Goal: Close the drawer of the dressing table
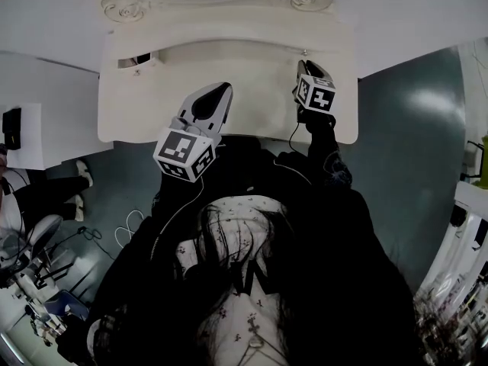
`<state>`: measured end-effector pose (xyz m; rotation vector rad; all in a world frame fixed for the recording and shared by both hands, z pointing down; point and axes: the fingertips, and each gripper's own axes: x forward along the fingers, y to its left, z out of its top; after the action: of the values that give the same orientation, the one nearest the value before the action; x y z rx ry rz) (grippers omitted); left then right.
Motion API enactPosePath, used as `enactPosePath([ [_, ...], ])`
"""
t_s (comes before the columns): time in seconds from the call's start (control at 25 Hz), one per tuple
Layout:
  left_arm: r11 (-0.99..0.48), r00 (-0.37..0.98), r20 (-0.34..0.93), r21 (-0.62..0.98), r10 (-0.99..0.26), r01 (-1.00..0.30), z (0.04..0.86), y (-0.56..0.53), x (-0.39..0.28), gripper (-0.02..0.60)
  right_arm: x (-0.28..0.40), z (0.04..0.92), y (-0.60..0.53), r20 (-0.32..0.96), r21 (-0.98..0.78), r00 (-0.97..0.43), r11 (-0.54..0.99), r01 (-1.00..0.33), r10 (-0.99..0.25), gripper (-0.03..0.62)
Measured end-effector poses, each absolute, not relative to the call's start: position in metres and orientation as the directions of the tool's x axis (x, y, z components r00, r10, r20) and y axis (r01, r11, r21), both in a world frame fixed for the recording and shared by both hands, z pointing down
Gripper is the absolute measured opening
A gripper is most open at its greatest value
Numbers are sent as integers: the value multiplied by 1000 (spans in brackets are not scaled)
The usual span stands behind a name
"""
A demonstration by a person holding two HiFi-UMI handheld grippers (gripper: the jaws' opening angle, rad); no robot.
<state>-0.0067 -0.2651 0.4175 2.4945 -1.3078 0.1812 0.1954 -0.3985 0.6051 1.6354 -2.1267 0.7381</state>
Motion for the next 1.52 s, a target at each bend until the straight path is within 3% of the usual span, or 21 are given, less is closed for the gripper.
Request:
enactPosePath([
  [0.6,-536,577,234,218,-782,-815,413,-247,-7,0,161,494,-326,338,-355,-432,311,-881,-837,74],
  [1.0,-526,569,244,221,-785,-821,417,-244,-25,0,123,483,-283,321,-397,-495,361,-844,-807,74],
  [1.52,-585,626,229,223,-746,-780,408,-194,-66,0,71,471,-240,326,-384,-468,337,-860,-822,74],
])
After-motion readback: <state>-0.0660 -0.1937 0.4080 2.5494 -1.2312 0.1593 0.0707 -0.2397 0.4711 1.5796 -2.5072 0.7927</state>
